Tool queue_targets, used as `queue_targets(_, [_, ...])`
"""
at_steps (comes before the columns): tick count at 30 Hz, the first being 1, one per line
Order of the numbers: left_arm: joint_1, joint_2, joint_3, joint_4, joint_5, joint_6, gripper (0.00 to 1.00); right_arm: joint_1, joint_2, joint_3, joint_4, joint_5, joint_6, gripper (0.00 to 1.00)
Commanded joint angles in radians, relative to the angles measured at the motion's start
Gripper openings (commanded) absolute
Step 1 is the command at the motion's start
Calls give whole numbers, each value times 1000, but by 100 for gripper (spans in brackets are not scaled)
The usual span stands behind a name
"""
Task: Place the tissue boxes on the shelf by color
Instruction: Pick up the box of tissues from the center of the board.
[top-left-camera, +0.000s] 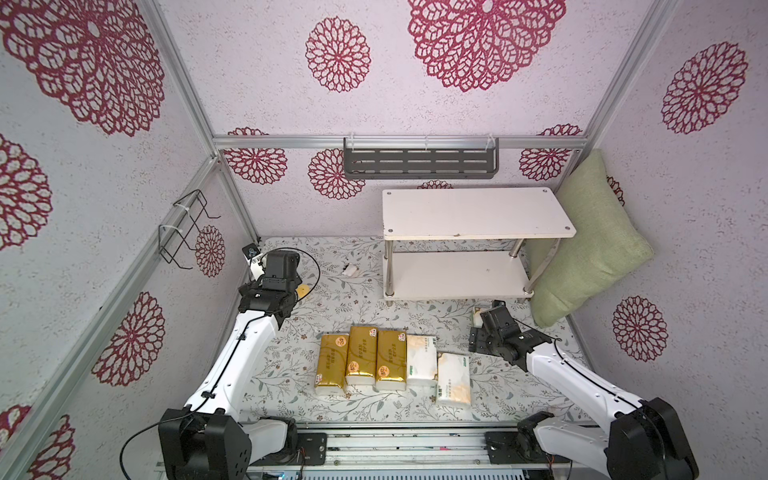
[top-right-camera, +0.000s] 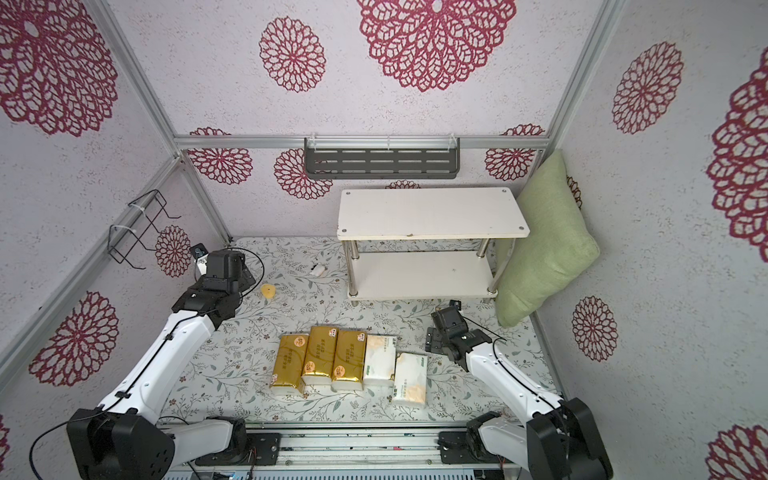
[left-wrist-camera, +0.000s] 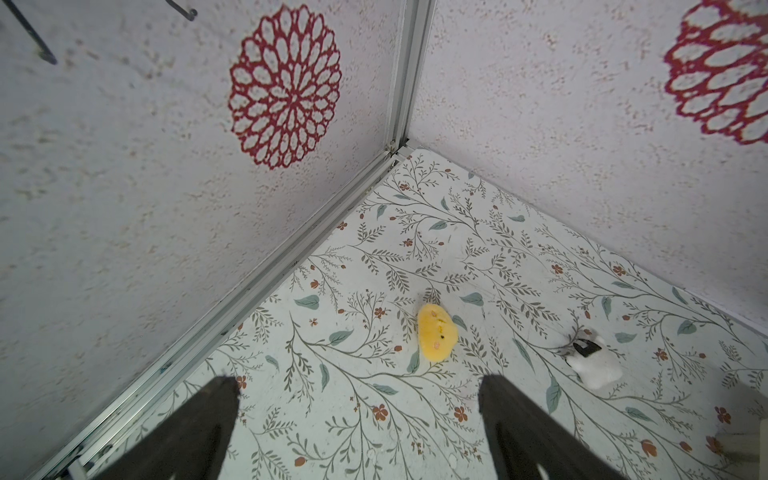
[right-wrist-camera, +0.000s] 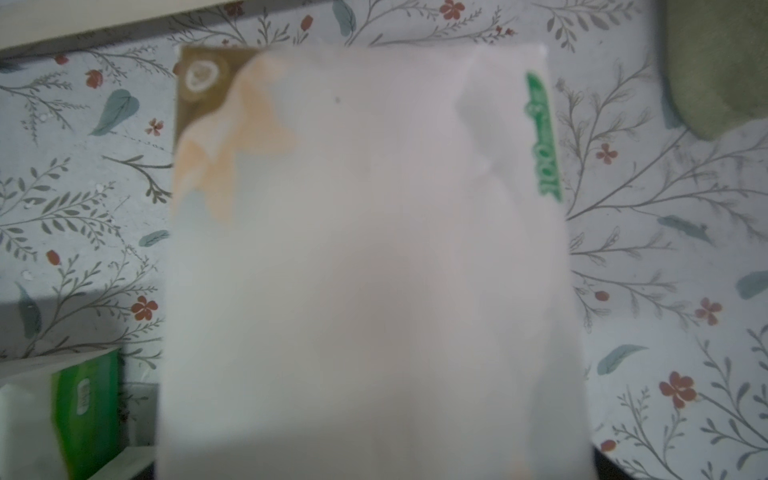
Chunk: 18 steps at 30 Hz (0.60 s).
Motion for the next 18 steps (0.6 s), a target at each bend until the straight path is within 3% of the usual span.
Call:
queue_targets(1, [1, -1, 14, -5, -11, 2, 97, -12, -34, 49, -16, 4, -32, 88])
queue_targets(18, [1, 25, 29, -2, 0, -6, 97, -99, -16, 141, -40, -15, -147, 87])
